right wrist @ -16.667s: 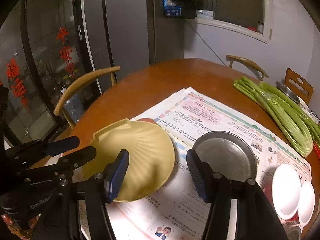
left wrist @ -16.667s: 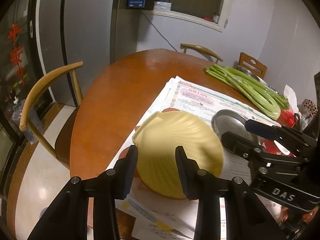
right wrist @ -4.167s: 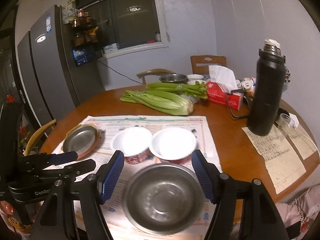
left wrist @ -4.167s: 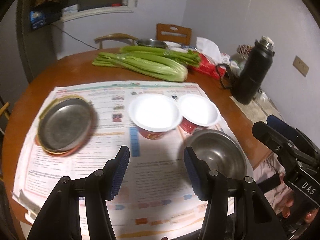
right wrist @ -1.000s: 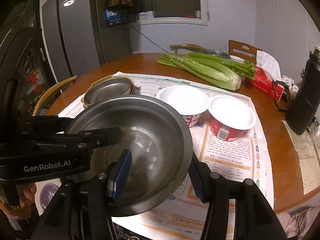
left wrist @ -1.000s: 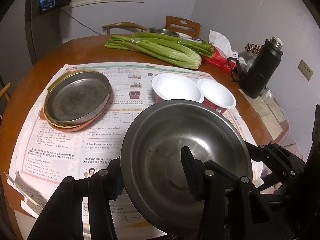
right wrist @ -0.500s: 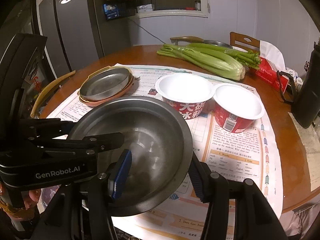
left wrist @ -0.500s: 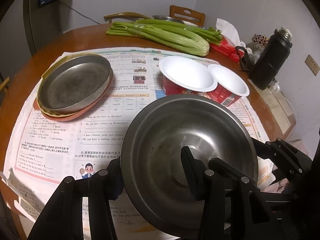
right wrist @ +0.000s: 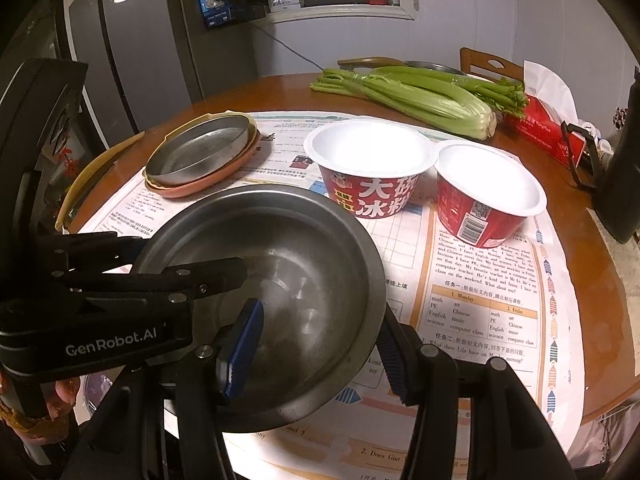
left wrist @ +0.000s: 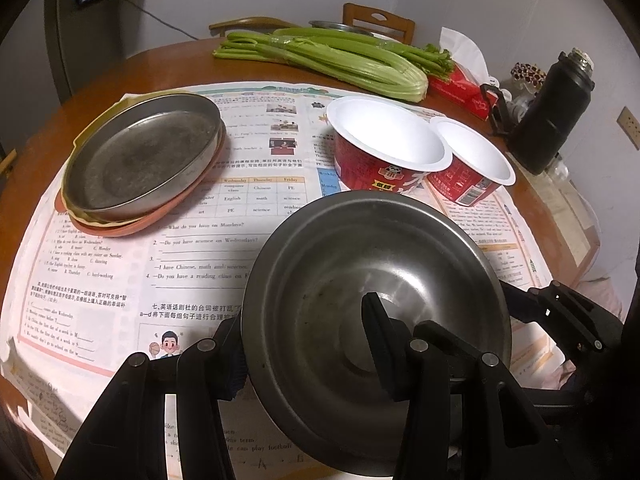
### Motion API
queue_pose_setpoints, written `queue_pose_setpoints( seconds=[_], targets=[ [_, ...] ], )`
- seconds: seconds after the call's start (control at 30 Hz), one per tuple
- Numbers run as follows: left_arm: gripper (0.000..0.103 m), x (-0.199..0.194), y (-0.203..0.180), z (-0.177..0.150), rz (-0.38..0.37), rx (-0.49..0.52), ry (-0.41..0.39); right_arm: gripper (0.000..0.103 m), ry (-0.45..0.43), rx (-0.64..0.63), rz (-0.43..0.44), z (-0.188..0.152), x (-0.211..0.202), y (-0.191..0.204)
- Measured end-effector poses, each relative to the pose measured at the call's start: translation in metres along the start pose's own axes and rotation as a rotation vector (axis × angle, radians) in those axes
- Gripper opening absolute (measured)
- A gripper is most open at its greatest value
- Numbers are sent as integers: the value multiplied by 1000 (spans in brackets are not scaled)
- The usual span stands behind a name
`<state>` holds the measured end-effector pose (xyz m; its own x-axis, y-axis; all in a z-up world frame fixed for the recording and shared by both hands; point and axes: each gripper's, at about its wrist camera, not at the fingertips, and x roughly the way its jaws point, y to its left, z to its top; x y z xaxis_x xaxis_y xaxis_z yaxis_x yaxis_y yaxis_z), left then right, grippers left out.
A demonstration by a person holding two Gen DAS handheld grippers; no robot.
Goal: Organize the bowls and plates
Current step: 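Lower the steel bowl onto the newspaper and open the left tool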
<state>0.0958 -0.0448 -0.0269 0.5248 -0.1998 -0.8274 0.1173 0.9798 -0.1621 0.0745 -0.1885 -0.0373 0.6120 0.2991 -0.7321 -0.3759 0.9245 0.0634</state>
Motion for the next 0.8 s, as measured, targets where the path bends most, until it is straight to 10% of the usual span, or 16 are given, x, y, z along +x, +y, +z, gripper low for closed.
queue_pose_setpoints(
  seconds=[0.8],
  targets=[
    [52, 4, 3, -1, 5, -8, -3, 56, 5, 18, 27, 1, 2, -5]
  ],
)
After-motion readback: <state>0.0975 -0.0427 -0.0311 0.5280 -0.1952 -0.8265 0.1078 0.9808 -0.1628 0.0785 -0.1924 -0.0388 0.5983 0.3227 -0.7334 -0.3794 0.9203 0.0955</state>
